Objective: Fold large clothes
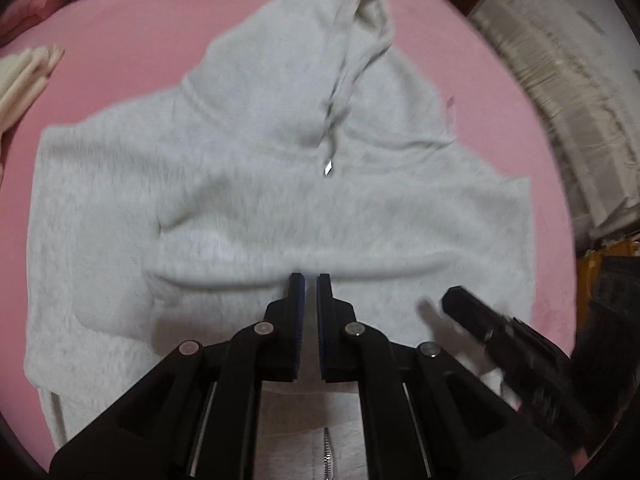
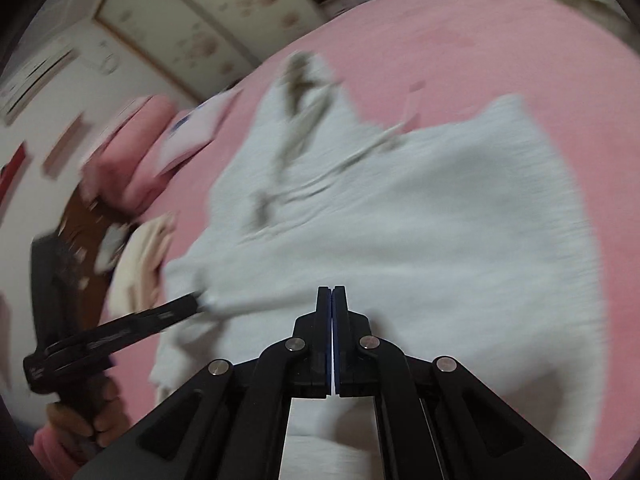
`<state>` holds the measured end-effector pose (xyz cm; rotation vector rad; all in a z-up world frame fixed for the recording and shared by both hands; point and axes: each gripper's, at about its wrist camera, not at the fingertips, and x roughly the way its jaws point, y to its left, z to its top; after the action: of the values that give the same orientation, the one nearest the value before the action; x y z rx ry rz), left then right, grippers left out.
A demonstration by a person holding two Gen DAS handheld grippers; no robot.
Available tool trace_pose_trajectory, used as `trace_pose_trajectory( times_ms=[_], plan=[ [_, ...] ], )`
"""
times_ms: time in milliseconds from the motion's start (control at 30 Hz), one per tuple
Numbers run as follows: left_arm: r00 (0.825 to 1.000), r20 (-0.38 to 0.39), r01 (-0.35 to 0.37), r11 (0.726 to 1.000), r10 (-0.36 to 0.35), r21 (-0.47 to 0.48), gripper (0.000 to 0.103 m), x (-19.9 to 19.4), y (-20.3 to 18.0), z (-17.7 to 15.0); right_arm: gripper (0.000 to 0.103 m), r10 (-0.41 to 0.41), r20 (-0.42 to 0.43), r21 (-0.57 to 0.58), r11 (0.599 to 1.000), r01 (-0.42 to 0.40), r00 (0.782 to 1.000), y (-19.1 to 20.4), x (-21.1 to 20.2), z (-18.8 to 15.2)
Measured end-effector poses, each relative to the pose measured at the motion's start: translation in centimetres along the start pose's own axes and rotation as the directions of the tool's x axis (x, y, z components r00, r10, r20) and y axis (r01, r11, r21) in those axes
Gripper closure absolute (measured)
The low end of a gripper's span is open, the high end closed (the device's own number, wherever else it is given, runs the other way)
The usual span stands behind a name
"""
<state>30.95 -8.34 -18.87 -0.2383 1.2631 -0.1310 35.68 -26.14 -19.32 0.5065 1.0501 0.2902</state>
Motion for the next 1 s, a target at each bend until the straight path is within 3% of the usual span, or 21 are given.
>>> trace_pose_trajectory(
  times_ms=[67, 133, 267, 400, 500, 533, 600, 767, 833, 933, 1000],
  plan=[
    [0.998, -0.054, -0.033, 0.998, 0.030, -0.046, 0.101, 1.8, 0.7, -0.6, 0.103, -0.001, -0.048, -0.097, 0.995, -0.004, 0.999, 3.0, 3.1, -1.1],
    [0.999, -0.051, -0.011, 0.994, 0.006, -0.105, 0.101, 2.4, 1.8, -1.2, 0.103, -0.045, -0.109, -0.133, 0.991, 0.031, 0.993, 4.5, 5.9, -2.3],
    [0.999, -0.053, -0.015, 0.989, 0.007, -0.145, 0.101, 1.9, 3.2, -2.1, 0.103, -0.057, -0.134, -0.102, 0.994, 0.043, 0.989, 3.4, 7.2, -3.6],
    [0.999, -0.039, -0.039, 0.988, 0.033, -0.152, 0.102, 1.2, 4.4, -2.8, 0.103, -0.092, -0.119, -0.157, 0.985, 0.073, 0.989, 1.8, 5.0, -4.8],
    [0.998, -0.024, -0.065, 0.984, 0.062, -0.168, 0.102, 0.6, 5.2, -2.8, 0.103, -0.217, -0.077, -0.170, 0.965, 0.202, 0.973, -1.0, 0.8, -6.2],
    [0.998, -0.023, -0.067, 0.982, 0.064, -0.179, 0.102, 0.4, 5.6, -2.8, 0.103, -0.256, -0.066, -0.157, 0.957, 0.243, 0.965, -2.3, -0.6, -6.4],
    [0.999, -0.030, -0.040, 0.972, 0.034, -0.232, 0.102, 0.1, 6.4, -2.7, 0.103, -0.394, -0.048, -0.104, 0.916, 0.388, 0.918, -5.6, -2.6, -6.8],
    [0.996, -0.022, -0.086, 0.970, 0.083, -0.228, 0.102, -1.4, 6.3, -2.7, 0.103, -0.444, -0.028, 0.032, 0.895, 0.445, 0.895, -9.3, -6.3, -7.3],
    [0.995, -0.013, -0.097, 0.976, 0.097, -0.194, 0.102, -2.7, 5.9, -2.9, 0.103, -0.496, -0.029, 0.043, 0.867, 0.497, 0.868, -8.7, -7.2, -7.5],
    [0.992, 0.012, -0.121, 0.983, 0.123, -0.141, 0.099, -4.9, 5.5, -3.3, 0.103, -0.476, 0.000, 0.109, 0.874, 0.474, 0.879, -7.4, -9.1, -8.6],
    [0.991, 0.025, -0.127, 0.987, 0.130, -0.101, 0.090, -7.1, 5.6, -4.0, 0.103, -0.472, 0.019, 0.160, 0.871, 0.464, 0.881, -5.7, -10.3, -9.2]
  ],
)
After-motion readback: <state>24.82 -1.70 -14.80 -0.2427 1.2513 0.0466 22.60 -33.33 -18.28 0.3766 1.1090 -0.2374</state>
